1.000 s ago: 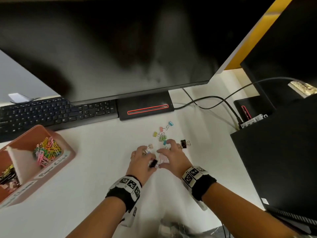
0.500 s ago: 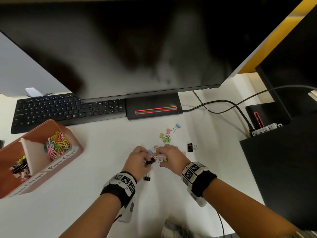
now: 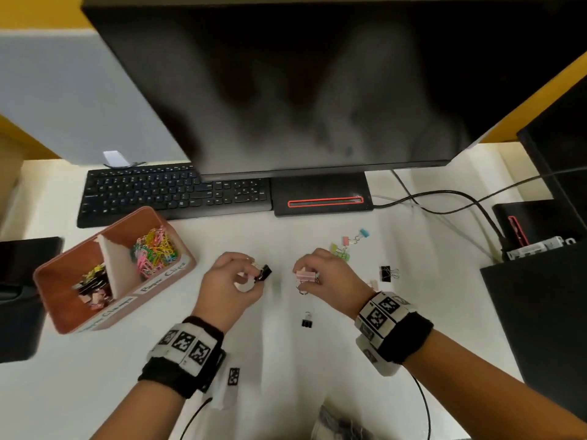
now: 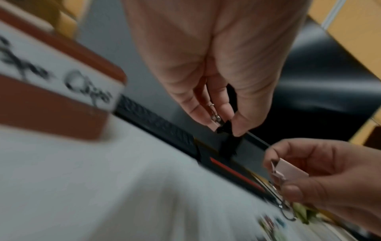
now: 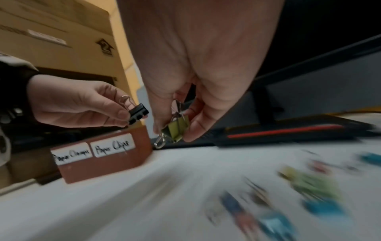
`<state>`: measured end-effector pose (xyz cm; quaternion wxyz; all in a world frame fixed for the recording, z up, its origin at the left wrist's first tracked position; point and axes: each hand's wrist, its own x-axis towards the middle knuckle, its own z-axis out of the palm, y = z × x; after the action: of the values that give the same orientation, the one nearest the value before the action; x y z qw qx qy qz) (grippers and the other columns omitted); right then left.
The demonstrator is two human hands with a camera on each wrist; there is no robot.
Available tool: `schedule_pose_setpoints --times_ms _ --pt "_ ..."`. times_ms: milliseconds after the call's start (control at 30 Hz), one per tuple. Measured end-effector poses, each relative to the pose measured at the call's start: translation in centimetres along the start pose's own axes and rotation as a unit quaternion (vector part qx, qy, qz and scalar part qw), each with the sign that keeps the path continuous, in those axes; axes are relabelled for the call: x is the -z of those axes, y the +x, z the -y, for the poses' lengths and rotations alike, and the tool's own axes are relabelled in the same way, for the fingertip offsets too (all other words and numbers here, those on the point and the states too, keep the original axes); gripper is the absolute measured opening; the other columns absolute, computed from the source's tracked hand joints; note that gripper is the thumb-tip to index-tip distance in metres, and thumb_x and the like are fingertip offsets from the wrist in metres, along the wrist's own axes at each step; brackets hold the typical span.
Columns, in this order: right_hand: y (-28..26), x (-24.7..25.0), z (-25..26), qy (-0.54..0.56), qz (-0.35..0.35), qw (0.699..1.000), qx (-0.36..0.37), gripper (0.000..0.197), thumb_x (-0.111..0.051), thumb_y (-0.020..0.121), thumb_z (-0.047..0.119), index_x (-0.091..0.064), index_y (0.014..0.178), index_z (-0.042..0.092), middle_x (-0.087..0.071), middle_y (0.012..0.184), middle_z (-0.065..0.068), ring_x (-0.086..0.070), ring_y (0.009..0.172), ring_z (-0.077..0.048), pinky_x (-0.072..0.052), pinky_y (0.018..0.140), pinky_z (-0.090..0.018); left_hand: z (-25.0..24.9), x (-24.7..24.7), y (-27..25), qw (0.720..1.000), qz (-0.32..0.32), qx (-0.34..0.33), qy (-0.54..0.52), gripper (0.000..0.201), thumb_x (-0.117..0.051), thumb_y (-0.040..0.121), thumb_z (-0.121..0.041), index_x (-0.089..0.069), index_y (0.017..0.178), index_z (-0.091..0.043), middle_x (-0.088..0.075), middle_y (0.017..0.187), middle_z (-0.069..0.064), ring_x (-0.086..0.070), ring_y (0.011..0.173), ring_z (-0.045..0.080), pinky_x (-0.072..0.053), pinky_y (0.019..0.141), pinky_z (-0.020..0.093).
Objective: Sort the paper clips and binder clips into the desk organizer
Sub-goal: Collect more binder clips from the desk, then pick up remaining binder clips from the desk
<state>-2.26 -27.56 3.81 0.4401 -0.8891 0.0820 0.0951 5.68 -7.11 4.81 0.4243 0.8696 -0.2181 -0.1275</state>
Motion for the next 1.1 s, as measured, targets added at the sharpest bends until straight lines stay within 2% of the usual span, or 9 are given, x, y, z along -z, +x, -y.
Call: schedule_pose_setpoints --times_ms 133,267,333,433,533,700,867,967,1100 --pt "3.8 -3.1 8.0 0.045 0.015 0.995 0.092 0.024 -0.07 0.076 0.01 -0.064 0.095 0.022 -0.051 0.088 0.001 -0.055 0.076 -0.014 -0.049 0.074 -0.026 2.2 9.6 -1.6 0.992 -0.092 0.043 0.08 0.022 -0.078 0.065 -0.001 -0.067 0.075 -0.017 -0.059 0.096 0.0 -0.056 0.075 0.0 -0.04 0.07 -0.004" --pt "8.2 -8.7 16.8 0.054 0.051 0.981 0.181 0.02 -0.07 0.077 0.013 -0.063 0.095 0.019 -0.049 0.09 0.005 -0.049 0.083 -0.012 -0.04 0.074 -0.016 5.9 17.6 -3.4 0.968 -0.174 0.122 0.131 0.023 -0.078 0.061 0.002 -0.066 0.071 -0.015 -0.057 0.089 0.002 -0.054 0.07 -0.004 -0.034 0.067 -0.008" --pt "10.2 -12.0 20.5 0.051 0.073 0.978 0.191 0.021 -0.068 0.078 0.011 -0.063 0.096 0.017 -0.051 0.093 0.003 -0.051 0.09 -0.017 -0.043 0.08 -0.027 8.2 20.0 -3.5 0.958 -0.174 0.182 0.134 0.022 -0.077 0.065 0.0 -0.064 0.072 -0.016 -0.057 0.089 0.003 -0.053 0.068 0.001 -0.037 0.067 -0.002" --pt "12.5 -15.8 23.6 0.035 0.096 0.981 0.166 0.028 -0.066 0.08 0.013 -0.06 0.108 0.018 -0.053 0.106 -0.002 -0.054 0.102 -0.025 -0.046 0.092 -0.042 11.4 21.4 -2.9 0.961 -0.115 0.228 0.108 0.02 -0.071 0.073 -0.002 -0.064 0.085 -0.016 -0.063 0.099 0.008 -0.06 0.078 0.016 -0.044 0.077 0.023" --pt "13.1 -17.3 24.2 0.013 0.113 0.984 0.134 0.042 -0.061 0.086 0.025 -0.049 0.126 0.02 -0.05 0.124 -0.006 -0.054 0.107 -0.022 -0.047 0.095 -0.043 12.0 22.0 -2.6 0.965 -0.114 0.223 0.081 0.03 -0.051 0.083 0.006 -0.062 0.103 -0.013 -0.064 0.109 0.008 -0.061 0.09 0.017 -0.046 0.084 0.028" --pt "10.0 -13.6 19.2 0.001 0.072 0.984 0.161 0.036 -0.064 0.084 0.029 -0.055 0.119 0.023 -0.053 0.115 0.004 -0.052 0.1 -0.012 -0.047 0.091 -0.031 8.0 20.3 -2.0 0.981 -0.134 0.132 0.047 0.031 -0.05 0.085 0.004 -0.06 0.108 -0.013 -0.056 0.108 -0.002 -0.058 0.092 0.01 -0.042 0.084 0.023" --pt "3.4 -6.6 8.2 -0.067 -0.006 0.997 0.047 0.045 -0.072 0.077 0.034 -0.054 0.118 0.028 -0.045 0.107 0.011 -0.047 0.097 -0.003 -0.046 0.094 -0.034 4.3 12.8 0.3 0.999 0.015 0.027 0.016 0.025 -0.063 0.083 -0.011 -0.06 0.106 -0.02 -0.058 0.104 -0.008 -0.058 0.086 0.002 -0.045 0.072 0.012" --pt "-1.7 -2.5 1.8 -0.109 -0.031 0.991 -0.067 0.043 -0.074 0.075 0.034 -0.053 0.113 0.03 -0.047 0.107 0.01 -0.051 0.097 -0.01 -0.048 0.091 -0.037 2.1 6.4 1.5 0.995 0.099 -0.006 -0.003 0.026 -0.065 0.081 -0.009 -0.059 0.1 -0.025 -0.058 0.096 -0.002 -0.06 0.073 0.009 -0.051 0.064 0.02" --pt "-7.8 0.8 -5.1 -0.179 0.002 0.965 -0.19 0.048 -0.075 0.072 0.038 -0.055 0.115 0.029 -0.047 0.113 0.002 -0.047 0.104 -0.018 -0.044 0.094 -0.035 0.1 -1.8 1.2 0.97 0.241 -0.042 0.007 0.025 -0.068 0.079 -0.015 -0.061 0.101 -0.025 -0.055 0.093 -0.003 -0.053 0.07 0.002 -0.04 0.063 0.005"
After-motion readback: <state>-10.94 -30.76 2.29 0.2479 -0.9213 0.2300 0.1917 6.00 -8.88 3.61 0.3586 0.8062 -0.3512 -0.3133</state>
